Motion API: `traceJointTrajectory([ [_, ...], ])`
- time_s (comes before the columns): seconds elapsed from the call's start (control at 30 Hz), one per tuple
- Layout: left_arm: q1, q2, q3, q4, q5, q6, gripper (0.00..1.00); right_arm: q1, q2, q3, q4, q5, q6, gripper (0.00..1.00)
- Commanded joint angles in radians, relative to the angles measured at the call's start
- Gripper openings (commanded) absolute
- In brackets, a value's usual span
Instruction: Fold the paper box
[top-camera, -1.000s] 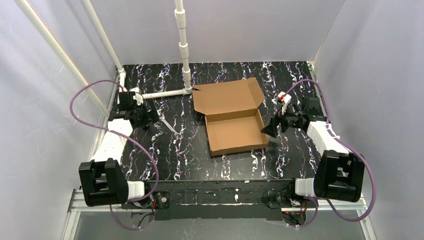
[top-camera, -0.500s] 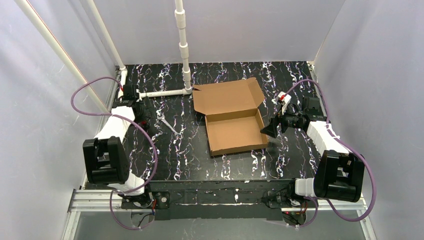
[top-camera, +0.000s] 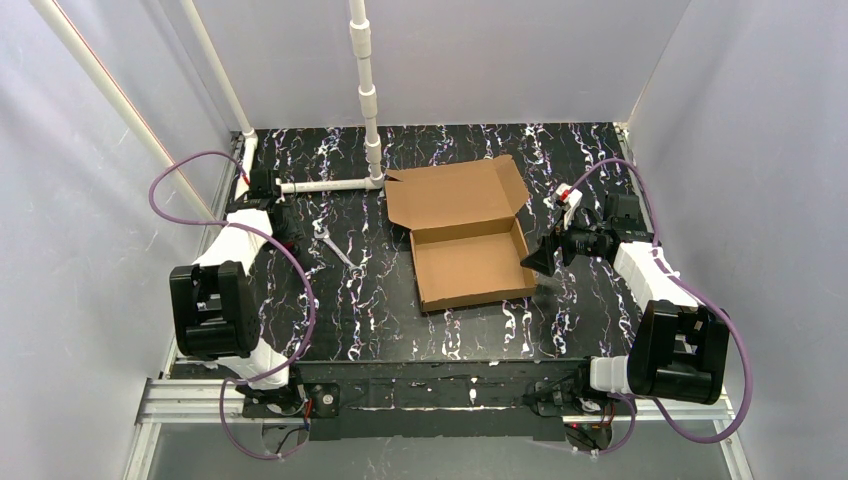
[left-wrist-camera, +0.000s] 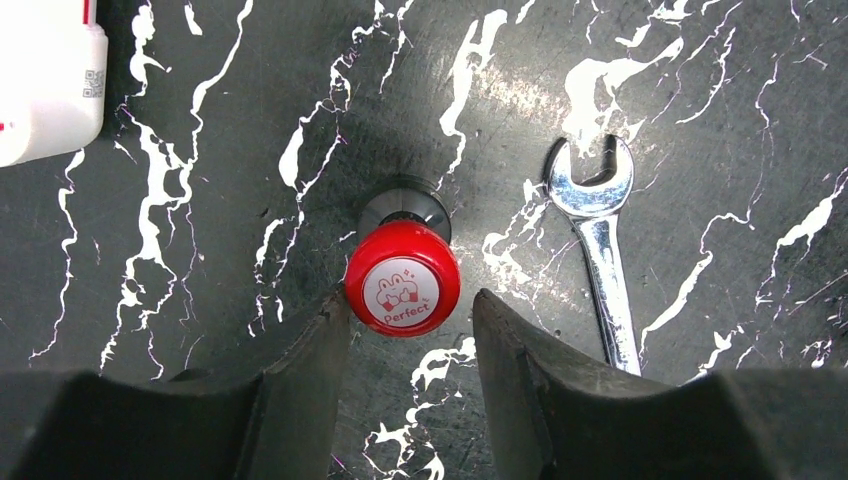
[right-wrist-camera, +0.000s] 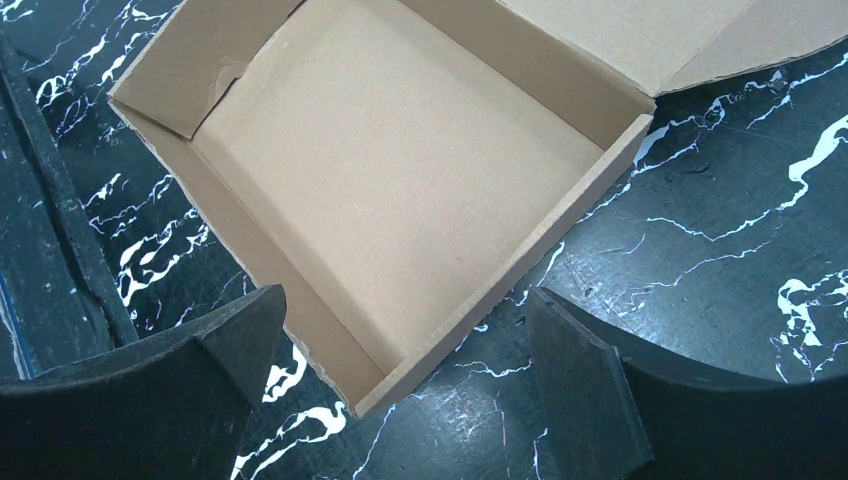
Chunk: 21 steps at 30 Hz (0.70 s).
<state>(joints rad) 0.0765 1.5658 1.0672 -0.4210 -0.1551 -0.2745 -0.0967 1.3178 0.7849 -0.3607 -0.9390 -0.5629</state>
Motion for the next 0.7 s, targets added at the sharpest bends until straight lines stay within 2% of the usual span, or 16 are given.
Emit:
traceJointTrajectory([
  [0.0, 0.007, 0.002, 0.031, 0.017, -0.038, -0.015, 0.51, -0.005, -0.003, 0.039, -0.006, -0.021, -0.019, 0.98],
  [0.17, 0.007, 0.025, 0.043, 0.021, -0.04, -0.009, 0.56, -0.004, -0.002, 0.039, -0.006, -0.023, -0.019, 0.98],
  [0.33, 0.007, 0.036, 0.046, 0.037, -0.048, -0.003, 0.52, -0.004, -0.003, 0.039, -0.007, -0.021, -0.02, 0.98],
  [0.4, 0.007, 0.036, 0.043, 0.042, -0.043, -0.002, 0.46, -0.005, -0.004, 0.039, -0.007, -0.021, -0.021, 0.98],
  [0.63, 0.008, -0.048, 0.015, 0.013, 0.018, -0.022, 0.05, -0.005, -0.008, 0.04, -0.01, -0.021, -0.023, 0.99],
  [0.67, 0.006, -0.08, 0.002, 0.008, 0.034, -0.028, 0.03, -0.006, -0.009, 0.04, -0.011, -0.021, -0.022, 0.98],
])
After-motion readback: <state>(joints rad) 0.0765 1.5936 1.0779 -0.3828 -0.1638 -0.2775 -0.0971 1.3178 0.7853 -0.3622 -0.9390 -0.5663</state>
